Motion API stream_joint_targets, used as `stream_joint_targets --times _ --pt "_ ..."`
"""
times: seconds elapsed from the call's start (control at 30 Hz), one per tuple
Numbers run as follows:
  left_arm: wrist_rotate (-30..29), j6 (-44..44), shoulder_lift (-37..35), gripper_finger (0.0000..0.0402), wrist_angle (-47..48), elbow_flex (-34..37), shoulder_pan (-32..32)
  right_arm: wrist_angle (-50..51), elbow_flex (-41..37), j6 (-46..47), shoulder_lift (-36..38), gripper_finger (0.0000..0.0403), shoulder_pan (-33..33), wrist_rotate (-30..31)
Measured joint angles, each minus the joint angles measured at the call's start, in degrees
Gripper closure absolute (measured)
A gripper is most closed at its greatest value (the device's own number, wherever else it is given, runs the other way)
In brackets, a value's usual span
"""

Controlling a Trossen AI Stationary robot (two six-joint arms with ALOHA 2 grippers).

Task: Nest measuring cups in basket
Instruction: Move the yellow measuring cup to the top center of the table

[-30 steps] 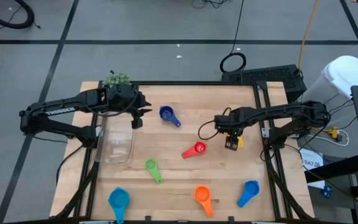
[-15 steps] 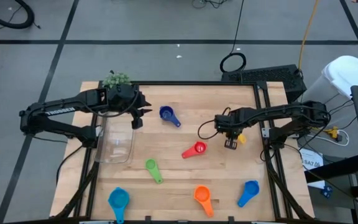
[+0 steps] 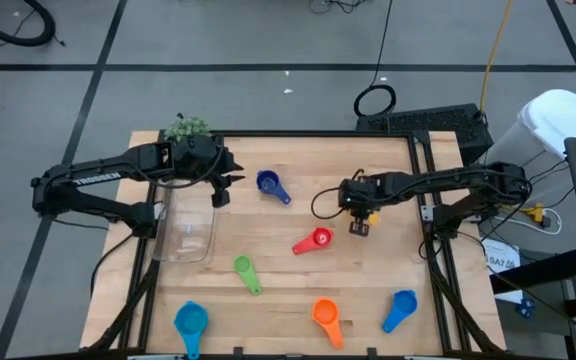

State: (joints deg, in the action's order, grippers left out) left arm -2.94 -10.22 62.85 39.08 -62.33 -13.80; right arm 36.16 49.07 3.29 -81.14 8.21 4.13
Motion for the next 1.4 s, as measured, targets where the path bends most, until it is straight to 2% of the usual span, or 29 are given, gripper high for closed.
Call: stream_joint_targets --times 0.17,0.27,0.5,0.63,0.87,1.13,1.27,1.4 --pt "0.0 0.0 0.0 0.0295 -1.5 0.0 0.0 -8.0 2.8 -1.3 -2.0 0.0402 0.1 -2.9" --pt "0.0 0.0 0.0 0.0295 -2.5 0.0 0.0 -8.1 7.8 -3.9 -6.5 0.0402 0.1 -4.3" --pt "0.0 0.1 0.0 0.0295 -1.7 0.0 0.0 3.8 24.2 -12.0 -18.9 0.0402 0.0 -4.0" --pt "0.0 0.2 0.0 0.0295 -1.4 0.0 0.0 9.2 29.3 -14.5 -23.5 0.0402 0.0 -4.0" --pt "0.0 0.2 0.0 0.0295 -2.6 0.0 0.0 8.7 29.6 -16.4 -27.8 0.0402 -0.1 -4.2" --pt "0.0 0.2 0.0 0.0295 -2.8 0.0 0.0 4.2 29.7 -17.1 -27.5 0.04 0.0 -4.3" --pt "0.0 0.2 0.0 0.0295 -2.8 0.0 0.0 2.8 29.7 -18.1 -26.5 0.0371 -0.1 -4.8" --pt "0.0 0.2 0.0 0.0295 -2.8 0.0 0.0 2.6 29.7 -17.8 -25.3 0.0317 -0.1 -5.8"
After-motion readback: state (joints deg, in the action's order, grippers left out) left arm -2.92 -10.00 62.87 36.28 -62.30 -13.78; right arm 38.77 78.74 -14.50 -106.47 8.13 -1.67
